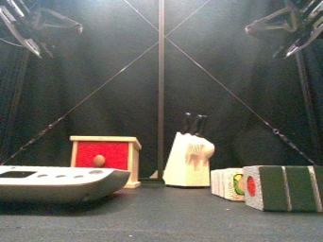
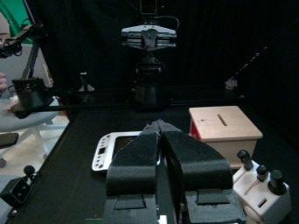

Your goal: Grab green sushi roll

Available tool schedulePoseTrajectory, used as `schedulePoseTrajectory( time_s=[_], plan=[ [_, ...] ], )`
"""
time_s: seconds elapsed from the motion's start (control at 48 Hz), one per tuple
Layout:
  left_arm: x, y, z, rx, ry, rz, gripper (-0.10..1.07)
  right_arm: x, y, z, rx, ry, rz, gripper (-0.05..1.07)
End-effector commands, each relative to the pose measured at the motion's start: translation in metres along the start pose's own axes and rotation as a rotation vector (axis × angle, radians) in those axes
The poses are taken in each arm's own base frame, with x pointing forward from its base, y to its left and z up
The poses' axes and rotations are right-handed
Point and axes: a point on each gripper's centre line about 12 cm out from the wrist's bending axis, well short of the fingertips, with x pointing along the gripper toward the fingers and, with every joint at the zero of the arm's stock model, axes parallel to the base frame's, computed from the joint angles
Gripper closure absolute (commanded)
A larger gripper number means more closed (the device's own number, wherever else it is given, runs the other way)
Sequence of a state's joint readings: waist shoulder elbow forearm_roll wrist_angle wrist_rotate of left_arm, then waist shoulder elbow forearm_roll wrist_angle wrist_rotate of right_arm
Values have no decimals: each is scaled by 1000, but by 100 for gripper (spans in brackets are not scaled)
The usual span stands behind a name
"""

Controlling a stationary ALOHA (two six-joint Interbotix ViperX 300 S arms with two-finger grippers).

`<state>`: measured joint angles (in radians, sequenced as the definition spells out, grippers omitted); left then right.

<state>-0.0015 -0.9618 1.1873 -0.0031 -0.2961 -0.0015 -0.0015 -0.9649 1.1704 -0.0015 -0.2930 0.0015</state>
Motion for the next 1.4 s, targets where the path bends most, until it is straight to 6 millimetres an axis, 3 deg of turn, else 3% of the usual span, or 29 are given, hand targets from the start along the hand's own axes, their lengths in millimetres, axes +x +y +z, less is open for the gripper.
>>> schedulePoseTrajectory(
  time_s=[0.0,0.208,0.417,0.833,1.062,1.375],
  plan=[
    [8,-4,3,12,-32,-22,105,4,-1,1,3,3,-3,104],
    [19,-16,-7,57,-22,-84,100,13,-1,-7,55,49,-6,100],
    [27,-20,-12,56,-20,-103,100,26,0,-8,228,102,-18,100],
    [27,-19,-14,36,-12,-94,100,40,6,-20,511,480,-97,100],
    [26,-19,-16,27,-7,-91,100,46,11,-21,551,590,-121,100],
    [25,-17,-19,2,0,-76,100,59,32,-35,530,731,-84,100]
  ],
)
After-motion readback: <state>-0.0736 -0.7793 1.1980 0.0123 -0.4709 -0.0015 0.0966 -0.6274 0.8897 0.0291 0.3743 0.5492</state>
